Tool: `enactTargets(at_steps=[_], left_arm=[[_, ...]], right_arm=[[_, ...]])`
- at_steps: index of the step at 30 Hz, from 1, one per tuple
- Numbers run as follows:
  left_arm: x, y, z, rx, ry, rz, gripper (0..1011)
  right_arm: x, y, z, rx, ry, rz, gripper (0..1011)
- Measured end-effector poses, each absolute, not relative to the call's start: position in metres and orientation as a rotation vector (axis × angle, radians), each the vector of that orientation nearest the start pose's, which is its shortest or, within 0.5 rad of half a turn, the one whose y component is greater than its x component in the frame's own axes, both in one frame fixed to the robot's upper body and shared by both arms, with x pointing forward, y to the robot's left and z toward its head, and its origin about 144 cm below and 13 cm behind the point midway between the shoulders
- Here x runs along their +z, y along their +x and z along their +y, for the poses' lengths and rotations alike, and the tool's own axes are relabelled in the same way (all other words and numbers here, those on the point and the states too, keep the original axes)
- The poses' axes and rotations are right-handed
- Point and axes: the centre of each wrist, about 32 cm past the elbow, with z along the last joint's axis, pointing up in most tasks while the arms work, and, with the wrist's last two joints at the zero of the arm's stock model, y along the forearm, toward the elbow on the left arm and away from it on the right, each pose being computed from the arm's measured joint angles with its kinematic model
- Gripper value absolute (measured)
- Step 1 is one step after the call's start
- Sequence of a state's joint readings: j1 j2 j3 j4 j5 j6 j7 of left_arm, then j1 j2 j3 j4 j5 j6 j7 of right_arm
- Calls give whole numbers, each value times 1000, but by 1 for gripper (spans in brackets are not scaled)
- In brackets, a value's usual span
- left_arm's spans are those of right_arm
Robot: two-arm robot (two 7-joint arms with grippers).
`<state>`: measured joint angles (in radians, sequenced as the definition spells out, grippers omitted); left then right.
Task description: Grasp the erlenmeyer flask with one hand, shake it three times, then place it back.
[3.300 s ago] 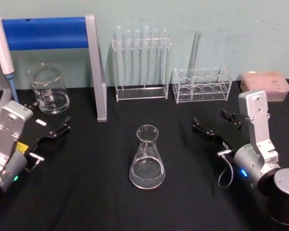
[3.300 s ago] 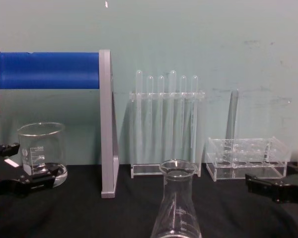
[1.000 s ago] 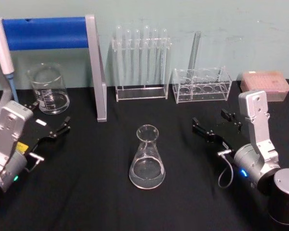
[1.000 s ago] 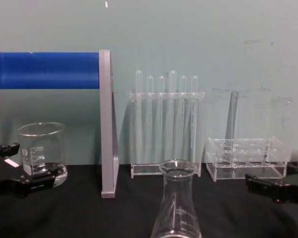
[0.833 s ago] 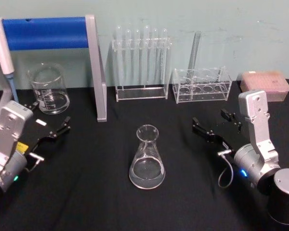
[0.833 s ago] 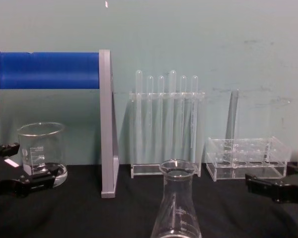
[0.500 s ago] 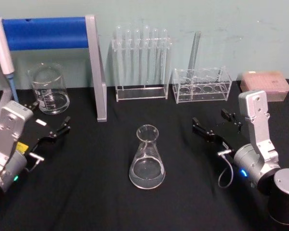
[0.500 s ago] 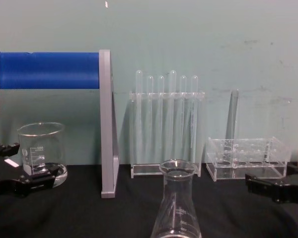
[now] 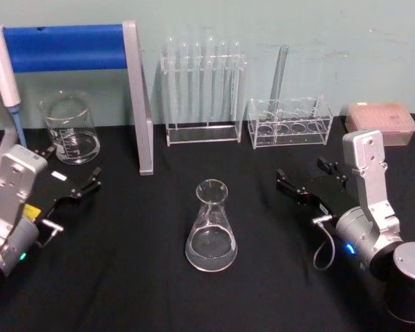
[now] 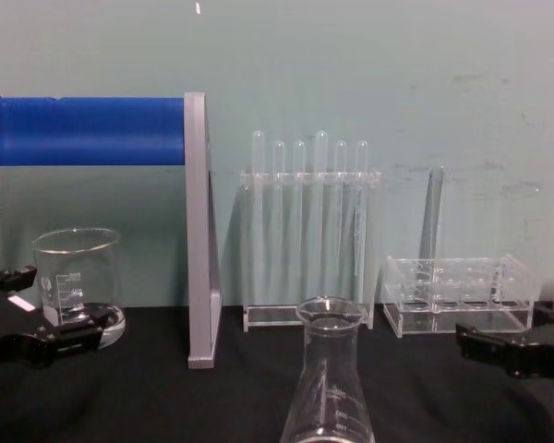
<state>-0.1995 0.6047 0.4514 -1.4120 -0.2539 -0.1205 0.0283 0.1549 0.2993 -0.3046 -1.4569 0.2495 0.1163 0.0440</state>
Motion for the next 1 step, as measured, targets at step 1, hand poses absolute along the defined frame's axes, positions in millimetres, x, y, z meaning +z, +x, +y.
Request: enactTargets(at_steps=[1], left_arm=[[1140,489,310,1248,304,-285,1001]], right_arm=[[1143,491,-233,-1272,-191,43,1003]])
